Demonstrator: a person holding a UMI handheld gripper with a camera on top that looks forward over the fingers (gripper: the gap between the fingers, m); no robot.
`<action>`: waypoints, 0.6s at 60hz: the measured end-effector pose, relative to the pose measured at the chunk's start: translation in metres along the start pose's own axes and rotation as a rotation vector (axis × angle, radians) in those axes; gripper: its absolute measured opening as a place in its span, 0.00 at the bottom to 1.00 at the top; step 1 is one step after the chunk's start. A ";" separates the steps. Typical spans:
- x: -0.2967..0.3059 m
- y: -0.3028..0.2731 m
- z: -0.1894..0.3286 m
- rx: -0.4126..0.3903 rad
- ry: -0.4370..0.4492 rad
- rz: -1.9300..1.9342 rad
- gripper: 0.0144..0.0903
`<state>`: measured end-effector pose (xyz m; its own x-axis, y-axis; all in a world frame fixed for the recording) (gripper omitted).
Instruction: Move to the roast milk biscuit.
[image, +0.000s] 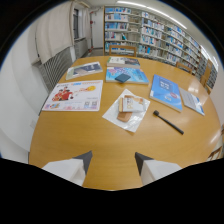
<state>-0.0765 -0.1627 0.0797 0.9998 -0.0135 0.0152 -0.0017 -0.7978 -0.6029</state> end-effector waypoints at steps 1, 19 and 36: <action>0.002 -0.003 0.002 -0.001 -0.002 -0.002 0.92; 0.035 -0.052 0.055 -0.014 -0.040 -0.041 0.92; 0.052 -0.085 0.104 -0.031 -0.048 -0.040 0.92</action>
<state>-0.0224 -0.0330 0.0486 0.9989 0.0470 -0.0004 0.0381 -0.8158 -0.5771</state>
